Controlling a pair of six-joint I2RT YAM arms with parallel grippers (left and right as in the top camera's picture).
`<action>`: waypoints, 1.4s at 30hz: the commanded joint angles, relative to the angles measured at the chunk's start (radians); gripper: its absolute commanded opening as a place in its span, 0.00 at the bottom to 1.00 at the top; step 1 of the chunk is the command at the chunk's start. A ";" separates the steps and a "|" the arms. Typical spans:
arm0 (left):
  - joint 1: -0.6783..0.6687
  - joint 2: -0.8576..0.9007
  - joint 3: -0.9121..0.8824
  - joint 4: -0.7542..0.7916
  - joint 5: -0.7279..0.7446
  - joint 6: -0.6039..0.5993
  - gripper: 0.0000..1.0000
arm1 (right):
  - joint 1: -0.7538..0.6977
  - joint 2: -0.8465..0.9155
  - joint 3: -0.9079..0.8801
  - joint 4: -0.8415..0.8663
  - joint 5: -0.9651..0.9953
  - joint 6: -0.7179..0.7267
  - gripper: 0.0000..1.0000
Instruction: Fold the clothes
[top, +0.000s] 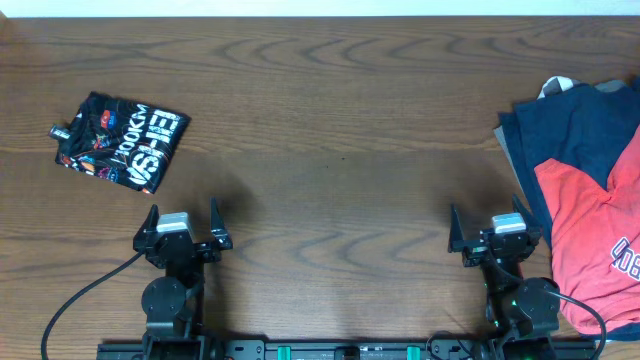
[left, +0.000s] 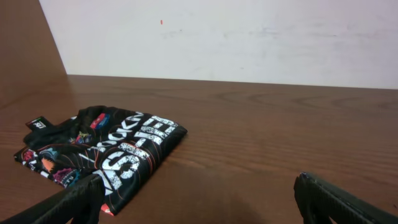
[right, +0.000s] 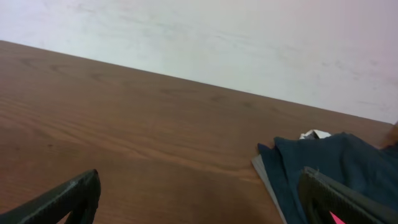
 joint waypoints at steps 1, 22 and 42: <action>0.008 0.003 -0.017 -0.042 -0.009 0.017 0.98 | -0.011 -0.006 -0.003 -0.002 -0.023 0.011 0.99; 0.008 0.327 0.387 -0.410 0.270 -0.171 0.98 | -0.015 0.380 0.366 -0.388 0.151 0.243 0.99; 0.008 0.919 0.775 -0.711 0.363 -0.171 0.98 | -0.326 1.341 0.754 -0.593 0.433 0.473 0.85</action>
